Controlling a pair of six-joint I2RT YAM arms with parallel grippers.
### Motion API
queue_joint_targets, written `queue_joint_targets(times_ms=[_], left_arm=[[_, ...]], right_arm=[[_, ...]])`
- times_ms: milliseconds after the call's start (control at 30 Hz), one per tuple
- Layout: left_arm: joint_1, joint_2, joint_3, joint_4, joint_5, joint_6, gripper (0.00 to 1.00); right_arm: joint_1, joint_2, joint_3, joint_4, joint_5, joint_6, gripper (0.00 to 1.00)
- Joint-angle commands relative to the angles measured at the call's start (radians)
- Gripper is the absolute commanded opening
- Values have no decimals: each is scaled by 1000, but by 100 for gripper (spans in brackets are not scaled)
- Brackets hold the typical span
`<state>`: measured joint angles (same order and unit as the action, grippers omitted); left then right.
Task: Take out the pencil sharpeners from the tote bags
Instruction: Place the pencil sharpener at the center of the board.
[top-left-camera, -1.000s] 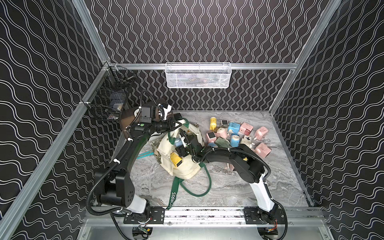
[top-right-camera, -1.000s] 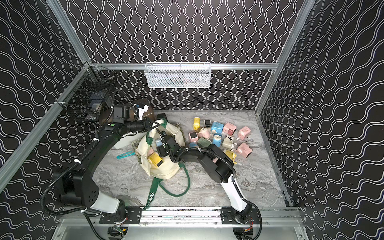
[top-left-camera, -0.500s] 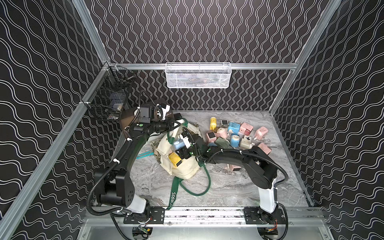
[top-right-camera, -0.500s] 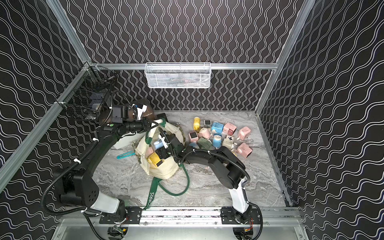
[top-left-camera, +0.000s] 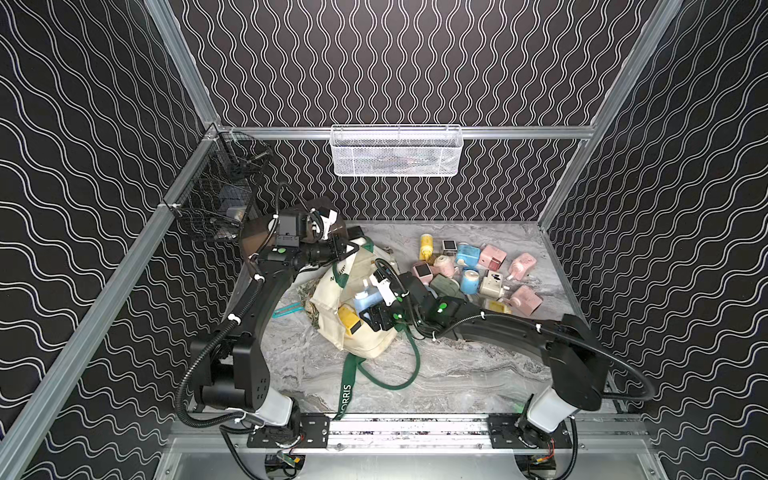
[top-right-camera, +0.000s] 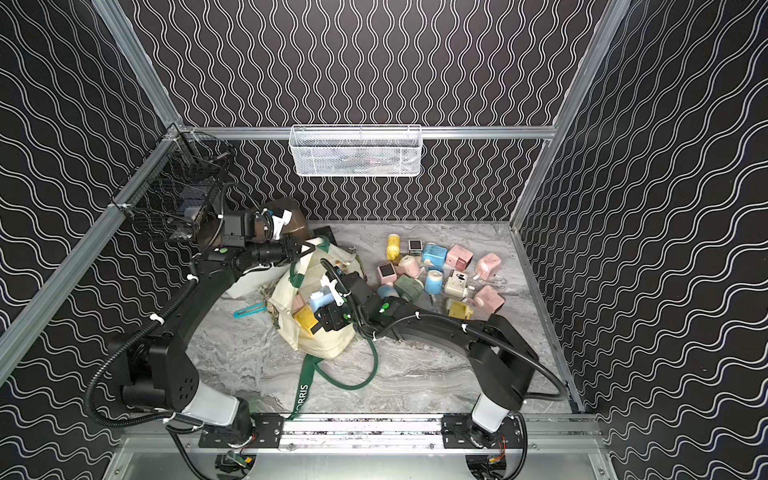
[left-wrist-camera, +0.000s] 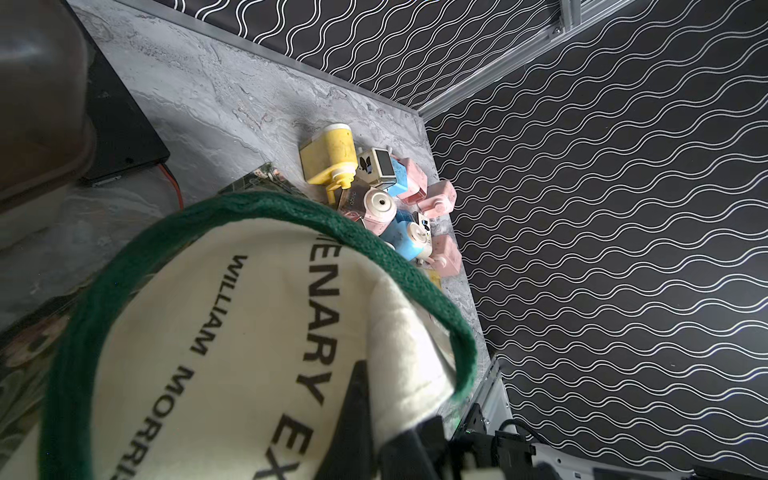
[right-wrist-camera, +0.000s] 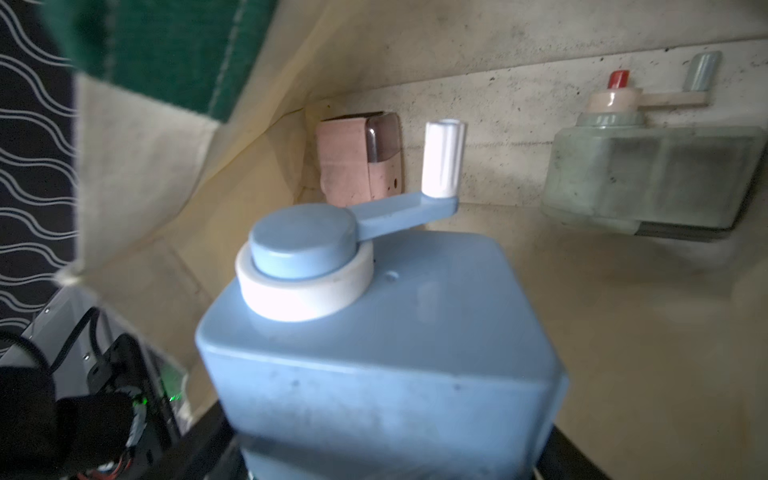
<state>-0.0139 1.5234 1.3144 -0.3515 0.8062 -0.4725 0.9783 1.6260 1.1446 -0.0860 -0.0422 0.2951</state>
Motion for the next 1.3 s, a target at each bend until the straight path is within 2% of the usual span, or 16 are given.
queue_joint_targets(times_ms=[0,233,500,533,767,1067,1267], left_arm=[[3,6,-1,37,8,-1,0],[11,5,-12,63,13,-28,0],[17,-2,-16,62,-10,-31,0],[17,-3,-18,63,-14,-32,0],[23,0,-23,77,-6,-46,0],[26,-1,-29,91,2,-60,0],[26,1,-28,91,2,-63,0]], right_arm=[[7,-82,-57,-32,3,-26,66],[6,-320,-181,-20,93,-63,65],[-38,-503,-315,-50,495,-40,66],[-66,-518,-338,-50,542,-12,66],[-381,-602,-474,-82,585,197,66],[-616,-552,-505,-132,684,306,66],[-763,-483,-502,-143,677,372,67]])
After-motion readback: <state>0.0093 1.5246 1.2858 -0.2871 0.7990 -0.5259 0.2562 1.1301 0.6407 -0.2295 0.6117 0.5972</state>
